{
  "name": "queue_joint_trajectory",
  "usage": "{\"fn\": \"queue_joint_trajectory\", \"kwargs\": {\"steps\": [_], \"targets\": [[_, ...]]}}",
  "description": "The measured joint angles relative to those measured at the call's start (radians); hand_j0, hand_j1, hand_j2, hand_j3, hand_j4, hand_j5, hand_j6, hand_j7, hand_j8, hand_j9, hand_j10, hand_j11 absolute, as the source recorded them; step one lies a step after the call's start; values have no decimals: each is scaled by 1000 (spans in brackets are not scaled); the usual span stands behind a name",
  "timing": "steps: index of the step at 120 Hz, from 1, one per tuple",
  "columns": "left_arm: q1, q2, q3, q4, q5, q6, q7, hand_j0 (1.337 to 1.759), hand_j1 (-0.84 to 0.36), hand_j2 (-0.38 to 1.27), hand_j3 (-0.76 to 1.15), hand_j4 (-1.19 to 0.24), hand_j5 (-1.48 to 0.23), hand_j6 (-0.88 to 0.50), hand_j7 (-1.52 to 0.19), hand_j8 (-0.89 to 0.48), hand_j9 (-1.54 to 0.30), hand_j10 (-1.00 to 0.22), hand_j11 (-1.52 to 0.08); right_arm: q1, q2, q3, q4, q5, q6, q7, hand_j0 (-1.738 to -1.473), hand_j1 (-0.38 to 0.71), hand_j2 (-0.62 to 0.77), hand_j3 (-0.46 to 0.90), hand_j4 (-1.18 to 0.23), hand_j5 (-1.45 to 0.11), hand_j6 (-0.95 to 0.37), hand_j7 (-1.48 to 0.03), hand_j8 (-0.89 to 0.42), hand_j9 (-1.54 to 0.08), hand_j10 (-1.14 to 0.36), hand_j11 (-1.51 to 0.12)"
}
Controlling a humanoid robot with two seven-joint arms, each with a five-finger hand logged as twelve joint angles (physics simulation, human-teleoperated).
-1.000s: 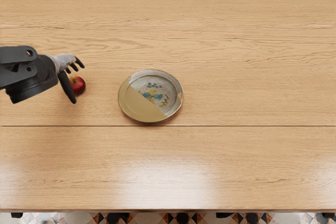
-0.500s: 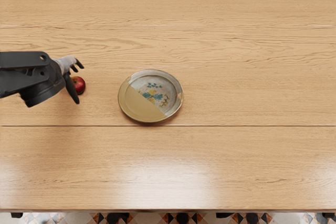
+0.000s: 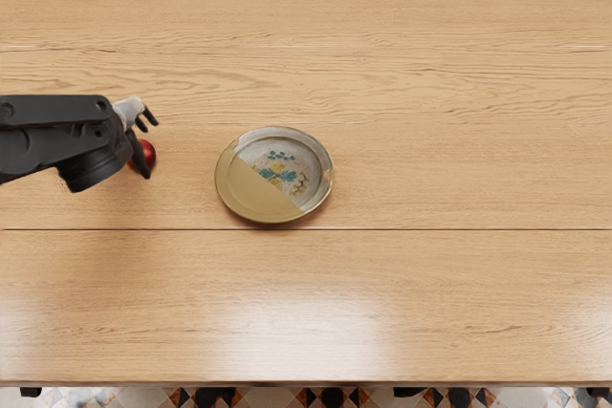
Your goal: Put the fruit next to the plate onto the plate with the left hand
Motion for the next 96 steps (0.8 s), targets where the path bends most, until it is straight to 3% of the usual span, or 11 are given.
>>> {"fn": "queue_joint_trajectory", "kwargs": {"steps": [64, 96], "targets": [[30, -61, 7, 79, 0, 0, 0, 1658, -81, 74, 0, -361, -468, -362, -468, -362, -468, -361, -468, 0, 0, -1, 0, 0, 0, 0, -1658, -323, -4, 0, -23, -29, -23, -29, -23, -29, -23, -29], [42, -61, 8, 91, 0, -3, 0, 1658, -161, 88, 0, -428, -555, -428, -555, -428, -555, -428, -555, 0, 0, -1, 0, 0, 0, 0, -1658, -323, -4, 0, -23, -29, -23, -29, -23, -29, -23, -29]]}}
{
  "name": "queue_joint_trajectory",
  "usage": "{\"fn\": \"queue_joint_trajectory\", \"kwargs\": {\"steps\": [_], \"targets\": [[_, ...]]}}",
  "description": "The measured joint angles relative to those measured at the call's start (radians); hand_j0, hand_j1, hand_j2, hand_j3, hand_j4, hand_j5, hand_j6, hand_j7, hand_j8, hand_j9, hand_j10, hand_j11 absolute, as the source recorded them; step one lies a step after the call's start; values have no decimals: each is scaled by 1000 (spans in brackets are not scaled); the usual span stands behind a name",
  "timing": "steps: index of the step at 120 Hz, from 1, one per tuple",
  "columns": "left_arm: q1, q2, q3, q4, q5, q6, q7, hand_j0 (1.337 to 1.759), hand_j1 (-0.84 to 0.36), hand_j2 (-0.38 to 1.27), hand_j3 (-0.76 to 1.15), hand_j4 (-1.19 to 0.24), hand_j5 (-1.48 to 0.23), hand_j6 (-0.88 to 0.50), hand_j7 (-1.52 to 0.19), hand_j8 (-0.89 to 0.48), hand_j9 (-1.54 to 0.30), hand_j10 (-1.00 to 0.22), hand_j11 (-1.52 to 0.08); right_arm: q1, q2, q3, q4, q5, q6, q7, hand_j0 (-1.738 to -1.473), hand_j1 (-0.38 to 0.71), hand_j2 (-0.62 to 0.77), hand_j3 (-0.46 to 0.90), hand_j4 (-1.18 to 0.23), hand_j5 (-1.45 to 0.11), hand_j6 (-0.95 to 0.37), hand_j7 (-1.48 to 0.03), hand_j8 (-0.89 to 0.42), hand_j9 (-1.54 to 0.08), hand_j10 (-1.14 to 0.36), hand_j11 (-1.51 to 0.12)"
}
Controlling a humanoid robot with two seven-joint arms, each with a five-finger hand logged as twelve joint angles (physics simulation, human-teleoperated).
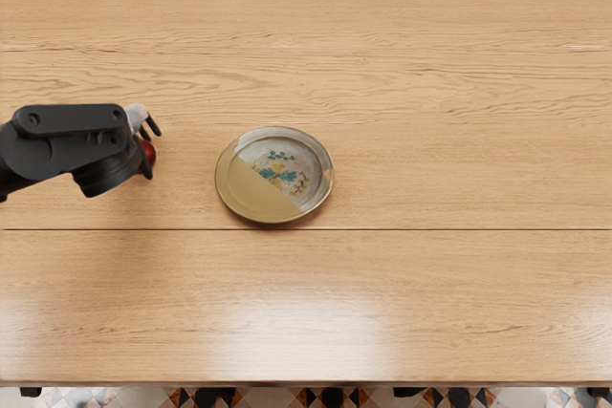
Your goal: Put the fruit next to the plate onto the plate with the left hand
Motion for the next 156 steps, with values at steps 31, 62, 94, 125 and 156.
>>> {"fn": "queue_joint_trajectory", "kwargs": {"steps": [31, 62, 94, 125, 156], "targets": [[14, 0, 2, 6, 8, -1, -6, 1658, -236, 125, 53, -504, -628, -466, -606, -461, -622, -495, -643, 0, 0, 0, 0, 0, 0, 0, -1658, -323, -4, 0, -23, -29, -23, -29, -23, -29, -23, -29], [14, -12, 22, 12, 15, -2, -7, 1655, -406, 223, 371, -728, -862, -319, -883, -337, -847, -694, -921, 0, 0, -1, 0, 0, 0, 0, -1658, -323, -4, 0, -23, -29, -23, -29, -23, -29, -23, -29], [1, -14, 27, 3, 8, -26, 2, 1650, -409, 134, 307, -636, -1054, -229, -986, -278, -909, -763, -1106, 1, 0, -1, 0, 0, 0, 0, -1658, -323, -4, 0, -23, -29, -23, -29, -23, -29, -22, -29], [-114, 7, 15, -49, -87, -151, 0, 1646, -395, 366, 87, -681, -1117, -250, -1122, -305, -1113, -827, -1166, 1, 0, 0, 0, 0, 0, 0, -1658, -323, -4, 0, -23, -29, -23, -29, -23, -29, -22, -29], [-191, 114, -118, -115, -229, -388, 0, 1643, -423, 454, 24, -647, -1174, -242, -1168, -294, -1162, -836, -1184, 1, 0, 0, 0, 0, 0, 0, -1658, -323, -4, 0, -23, -29, -23, -29, -23, -29, -22, -29]]}}
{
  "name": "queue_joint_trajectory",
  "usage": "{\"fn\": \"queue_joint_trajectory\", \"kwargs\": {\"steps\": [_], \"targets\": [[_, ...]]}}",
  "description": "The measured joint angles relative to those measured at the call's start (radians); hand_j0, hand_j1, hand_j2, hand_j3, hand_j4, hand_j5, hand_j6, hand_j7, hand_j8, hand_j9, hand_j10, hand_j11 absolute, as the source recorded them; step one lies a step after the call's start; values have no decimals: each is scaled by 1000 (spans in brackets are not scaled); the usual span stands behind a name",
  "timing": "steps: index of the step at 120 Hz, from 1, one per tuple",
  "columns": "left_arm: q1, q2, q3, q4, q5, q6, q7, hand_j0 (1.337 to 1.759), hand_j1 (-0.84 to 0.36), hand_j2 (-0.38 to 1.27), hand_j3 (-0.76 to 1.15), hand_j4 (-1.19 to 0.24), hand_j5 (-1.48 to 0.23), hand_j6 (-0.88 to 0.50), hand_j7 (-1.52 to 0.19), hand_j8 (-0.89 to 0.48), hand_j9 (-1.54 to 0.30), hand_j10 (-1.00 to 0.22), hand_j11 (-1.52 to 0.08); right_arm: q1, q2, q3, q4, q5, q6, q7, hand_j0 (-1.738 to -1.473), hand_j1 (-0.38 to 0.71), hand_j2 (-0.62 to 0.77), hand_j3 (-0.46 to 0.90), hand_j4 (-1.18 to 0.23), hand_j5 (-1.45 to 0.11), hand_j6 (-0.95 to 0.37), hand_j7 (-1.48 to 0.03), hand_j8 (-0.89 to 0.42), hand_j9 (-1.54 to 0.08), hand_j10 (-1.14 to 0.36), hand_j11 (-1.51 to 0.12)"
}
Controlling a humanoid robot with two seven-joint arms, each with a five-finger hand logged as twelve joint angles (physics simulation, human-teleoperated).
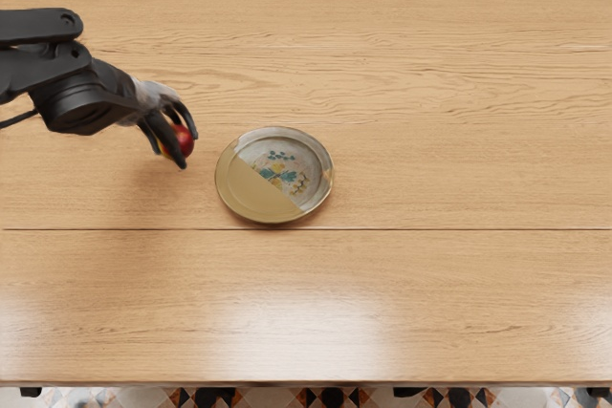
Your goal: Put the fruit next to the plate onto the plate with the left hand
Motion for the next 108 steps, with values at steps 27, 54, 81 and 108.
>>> {"fn": "queue_joint_trajectory", "kwargs": {"steps": [27, 54, 81, 108], "targets": [[-94, -57, -21, -68, -60, -41, 0, 1645, -409, 423, 8, -638, -1183, -241, -1189, -283, -1171, -851, -1180, 0, 0, 0, 0, 0, 0, 0, -1658, -323, -4, 0, -23, -29, -23, -29, -23, -29, -22, -29], [-116, -190, -22, -65, -83, -41, 0, 1645, -407, 423, 3, -634, -1167, -243, -1180, -288, -1171, -853, -1176, 0, 0, 0, 0, 0, 0, 0, -1658, -323, -4, 0, -23, -29, -23, -29, -23, -29, -23, -29], [-104, -223, -17, -14, -84, -36, 0, 1646, -385, 411, 1, -662, -1157, -258, -1167, -292, -1178, -867, -1175, 0, 0, 0, 0, 0, 0, 0, -1658, -323, -4, 0, -23, -29, -23, -29, -23, -29, -22, -29], [-98, -225, -16, -3, -81, -8, 0, 1646, -386, 401, 0, -673, -1094, -289, -1100, -304, -1118, -873, -1116, 0, 0, 0, 0, 0, 0, 0, -1658, -323, -4, 0, -23, -29, -23, -29, -23, -29, -22, -29]]}}
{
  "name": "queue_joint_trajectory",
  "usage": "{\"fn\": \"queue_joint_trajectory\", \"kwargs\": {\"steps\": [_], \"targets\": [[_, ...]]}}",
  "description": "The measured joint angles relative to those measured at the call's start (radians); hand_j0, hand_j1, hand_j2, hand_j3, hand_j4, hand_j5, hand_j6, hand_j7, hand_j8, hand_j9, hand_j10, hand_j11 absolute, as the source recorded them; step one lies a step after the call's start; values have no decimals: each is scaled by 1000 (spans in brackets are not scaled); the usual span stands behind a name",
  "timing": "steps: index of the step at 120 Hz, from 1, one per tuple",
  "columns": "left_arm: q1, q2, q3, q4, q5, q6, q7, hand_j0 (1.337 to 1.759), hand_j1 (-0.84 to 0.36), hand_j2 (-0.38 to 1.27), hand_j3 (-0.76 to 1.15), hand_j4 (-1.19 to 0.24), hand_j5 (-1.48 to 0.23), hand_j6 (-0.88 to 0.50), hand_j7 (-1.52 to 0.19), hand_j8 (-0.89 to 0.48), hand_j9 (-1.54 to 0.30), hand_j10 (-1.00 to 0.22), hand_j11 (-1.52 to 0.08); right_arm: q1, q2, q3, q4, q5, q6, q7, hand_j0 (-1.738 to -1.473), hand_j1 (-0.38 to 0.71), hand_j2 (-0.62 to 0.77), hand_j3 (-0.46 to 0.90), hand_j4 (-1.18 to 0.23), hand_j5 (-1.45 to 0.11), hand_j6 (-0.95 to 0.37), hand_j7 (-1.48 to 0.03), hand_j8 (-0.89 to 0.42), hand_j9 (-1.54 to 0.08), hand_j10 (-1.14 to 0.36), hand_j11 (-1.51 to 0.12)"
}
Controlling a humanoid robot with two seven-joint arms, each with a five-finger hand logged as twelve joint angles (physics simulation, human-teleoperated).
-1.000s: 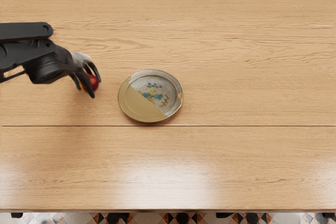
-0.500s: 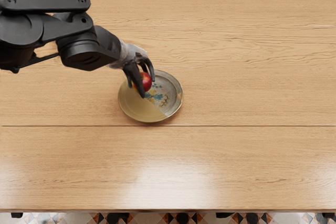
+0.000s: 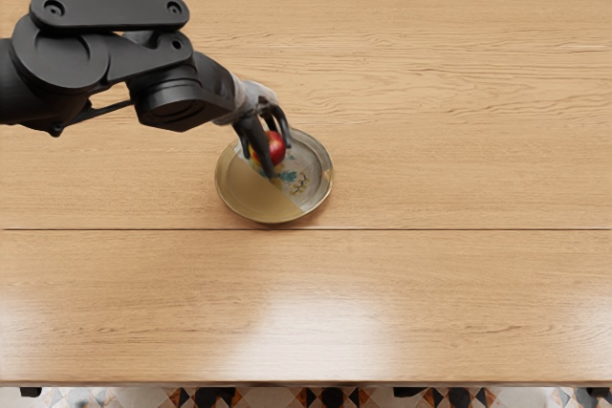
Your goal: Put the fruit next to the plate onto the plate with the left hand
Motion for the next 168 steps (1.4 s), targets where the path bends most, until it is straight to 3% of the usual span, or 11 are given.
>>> {"fn": "queue_joint_trajectory", "kwargs": {"steps": [10, 23, 51, 77, 95, 106, 116, 134, 147, 155, 168], "targets": [[8, -21, 1, 1, 2, 18, 0, 1649, -333, 351, 0, -669, -992, -375, -996, -373, -1015, -864, -1012, 0, 0, 0, 0, 0, 0, 0, -1658, -323, -4, 0, -23, -29, -23, -29, -23, -29, -23, -29], [8, -33, 2, 10, 2, 39, 0, 1653, -283, 282, 0, -588, -838, -437, -836, -438, -851, -702, -849, 0, 0, 0, 0, 0, 0, 0, -1658, -323, -4, 0, -23, -29, -23, -29, -23, -29, -23, -29], [28, -32, 3, 31, 2, 51, 0, 1656, -96, 132, 0, -392, -532, -344, -532, -344, -536, -428, -536, 0, 0, 0, 0, 0, 0, 0, -1658, -323, -4, 0, -23, -29, -23, -29, -23, -29, -23, -29], [27, -20, -6, 30, 2, 51, 0, 1657, 1, 78, 0, -298, -395, -281, -394, -281, -396, -310, -396, 0, 0, 0, 0, 0, 0, 0, -1658, -323, -4, 0, -23, -29, -23, -29, -23, -29, -23, -29], [49, 156, -74, -22, 4, 30, 0, 1658, 28, 64, 0, -272, -357, -265, -357, -265, -357, -278, -357, 0, 0, 0, 0, 0, 0, 0, -1658, -323, -4, 0, -23, -29, -23, -29, -23, -29, -22, -29], [204, 350, -222, -95, 6, -51, 0, 1658, 36, 59, 0, -264, -344, -259, -344, -259, -345, -268, -345, 0, 0, 0, 1, 0, 0, 0, -1658, -323, -4, 0, -23, -29, -23, -29, -23, -29, -22, -29], [308, 455, -382, -135, 7, -183, 0, 1658, 42, 56, 0, -259, -337, -256, -337, -256, -337, -261, -337, 0, 0, 0, 1, 0, 0, 0, -1658, -323, -4, 0, -23, -29, -23, -29, -23, -29, -23, -29], [669, 558, -736, -161, 6, -436, 0, 1658, 47, 53, 0, -254, -330, -253, -330, -253, -330, -255, -330, 0, 0, 1, 1, 0, 0, 0, -1658, -323, -4, 0, -23, -29, -23, -29, -23, -29, -23, -29], [845, 572, -995, -164, 0, -508, 0, 1658, 49, 52, 0, -252, -327, -251, -327, -251, -327, -253, -327, 0, 0, 1, 1, 0, 0, 0, -1658, -323, -4, 0, -23, -29, -23, -29, -23, -29, -23, -29], [920, 574, -1132, -149, -21, -527, 0, 1658, 50, 52, 0, -251, -326, -250, -325, -250, -325, -251, -325, 0, 0, 2, 1, 0, 0, 0, -1658, -323, -4, 0, -23, -29, -23, -29, -23, -29, -23, -29], [931, 587, -1246, -51, -88, -540, 0, 1658, 52, 51, 0, -249, -323, -248, -323, -248, -323, -249, -323, 0, 0, 3, 2, 0, 0, 0, -1658, -323, -4, 0, -23, -29, -23, -29, -23, -29, -22, -29]]}}
